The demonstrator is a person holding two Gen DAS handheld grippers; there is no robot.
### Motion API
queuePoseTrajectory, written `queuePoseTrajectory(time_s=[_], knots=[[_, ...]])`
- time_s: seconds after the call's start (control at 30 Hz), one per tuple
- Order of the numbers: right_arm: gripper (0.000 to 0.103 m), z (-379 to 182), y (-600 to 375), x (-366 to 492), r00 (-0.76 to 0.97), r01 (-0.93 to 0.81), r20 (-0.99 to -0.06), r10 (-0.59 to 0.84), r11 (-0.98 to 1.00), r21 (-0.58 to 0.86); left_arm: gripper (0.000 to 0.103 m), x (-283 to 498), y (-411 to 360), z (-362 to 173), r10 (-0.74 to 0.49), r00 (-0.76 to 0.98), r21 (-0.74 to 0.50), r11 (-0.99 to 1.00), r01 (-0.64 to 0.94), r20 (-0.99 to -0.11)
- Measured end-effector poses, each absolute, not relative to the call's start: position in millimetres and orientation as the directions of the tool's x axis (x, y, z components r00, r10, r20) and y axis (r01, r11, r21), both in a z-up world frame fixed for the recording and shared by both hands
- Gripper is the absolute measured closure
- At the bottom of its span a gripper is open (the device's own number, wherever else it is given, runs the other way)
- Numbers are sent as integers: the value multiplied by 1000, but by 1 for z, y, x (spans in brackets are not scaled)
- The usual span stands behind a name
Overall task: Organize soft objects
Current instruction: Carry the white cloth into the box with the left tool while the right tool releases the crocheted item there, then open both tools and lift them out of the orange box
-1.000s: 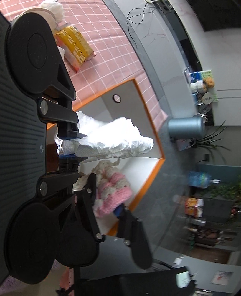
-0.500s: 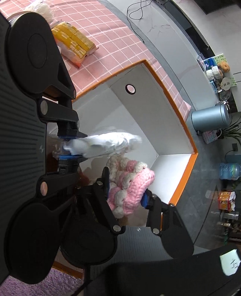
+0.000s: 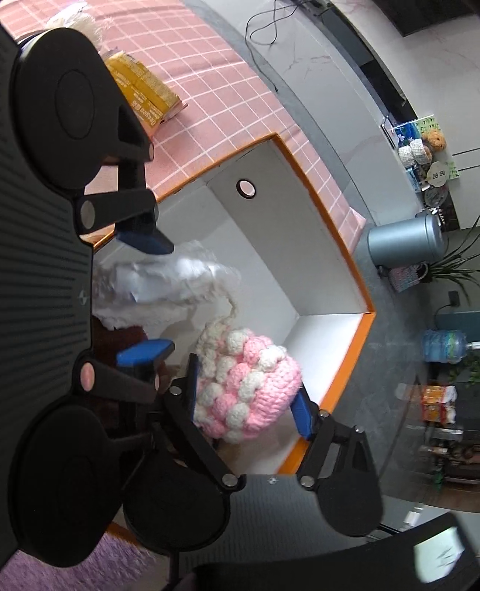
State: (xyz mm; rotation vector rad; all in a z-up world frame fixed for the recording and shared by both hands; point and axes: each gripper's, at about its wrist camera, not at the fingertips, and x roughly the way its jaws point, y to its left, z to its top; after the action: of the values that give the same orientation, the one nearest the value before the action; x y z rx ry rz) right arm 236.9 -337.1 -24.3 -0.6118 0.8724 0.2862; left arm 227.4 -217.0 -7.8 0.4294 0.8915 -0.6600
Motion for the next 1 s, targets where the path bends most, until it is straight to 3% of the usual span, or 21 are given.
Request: queuePoseTrajectory(time_s=[0.1,0.23,0.43,0.5,0.63,0.67,0.77,0.83,1.0], knots=[[30,-18,-341,235,621,-464,-783,0,805,-368,32,225,-214,-1,-358,461,66,729,681,-812],[21,-10,-342,232,643,-444,-766,-6,812,-379,24,223,-208,8,-374,478,62,733,678,-795],[21,8,-345,229,650,-420,-760,17,841,-341,20,218,-193,21,-419,489,31,735,677,-765],[26,13,-348,227,646,-416,-763,28,850,-322,21,219,-187,23,-434,494,13,741,671,-753],[49,14,-351,223,620,-424,-784,41,858,-290,31,221,-172,25,-466,481,-43,750,661,-742],[57,13,-352,222,608,-428,-793,44,859,-281,36,222,-170,25,-470,479,-50,751,659,-741],[67,4,-352,223,587,-427,-809,33,861,-275,55,221,-166,23,-474,484,-52,751,658,-736],[72,0,-352,225,585,-410,-810,52,880,-240,66,221,-161,23,-477,500,-61,765,642,-723],[70,-1,-342,233,568,-404,-802,184,911,-77,70,221,-142,27,-484,550,-105,808,580,-680]])
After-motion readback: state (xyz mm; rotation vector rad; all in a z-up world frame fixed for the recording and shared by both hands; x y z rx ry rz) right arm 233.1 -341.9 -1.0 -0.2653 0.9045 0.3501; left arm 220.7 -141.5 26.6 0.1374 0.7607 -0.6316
